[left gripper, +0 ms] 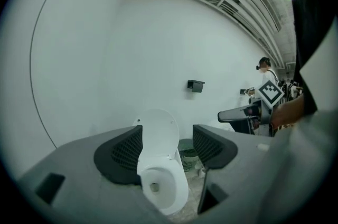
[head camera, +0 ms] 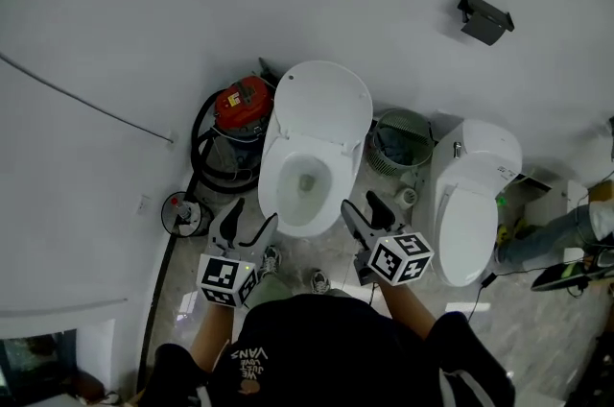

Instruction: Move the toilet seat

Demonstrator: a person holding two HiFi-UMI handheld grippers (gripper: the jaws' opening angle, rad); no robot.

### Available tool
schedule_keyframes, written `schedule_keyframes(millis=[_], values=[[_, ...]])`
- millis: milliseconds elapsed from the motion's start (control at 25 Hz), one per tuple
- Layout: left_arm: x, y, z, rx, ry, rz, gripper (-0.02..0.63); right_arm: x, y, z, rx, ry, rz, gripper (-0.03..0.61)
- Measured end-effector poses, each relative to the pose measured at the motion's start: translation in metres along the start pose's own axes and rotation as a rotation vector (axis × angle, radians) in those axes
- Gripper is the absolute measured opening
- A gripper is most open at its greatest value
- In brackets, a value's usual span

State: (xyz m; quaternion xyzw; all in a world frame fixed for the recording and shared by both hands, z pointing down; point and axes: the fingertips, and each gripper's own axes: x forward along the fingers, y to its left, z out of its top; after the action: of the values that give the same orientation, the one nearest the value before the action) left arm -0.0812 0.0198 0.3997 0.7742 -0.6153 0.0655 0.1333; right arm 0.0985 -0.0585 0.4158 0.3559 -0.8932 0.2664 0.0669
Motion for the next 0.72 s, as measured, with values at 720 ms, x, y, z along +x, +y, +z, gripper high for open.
schedule_keyframes(millis=[720], values=[[0.079, 0.069, -0.038, 0.006, 0.127, -0.231, 0.268, 0.04, -0.03, -0.038, 0.115, -0.109, -0.321, 0.255]])
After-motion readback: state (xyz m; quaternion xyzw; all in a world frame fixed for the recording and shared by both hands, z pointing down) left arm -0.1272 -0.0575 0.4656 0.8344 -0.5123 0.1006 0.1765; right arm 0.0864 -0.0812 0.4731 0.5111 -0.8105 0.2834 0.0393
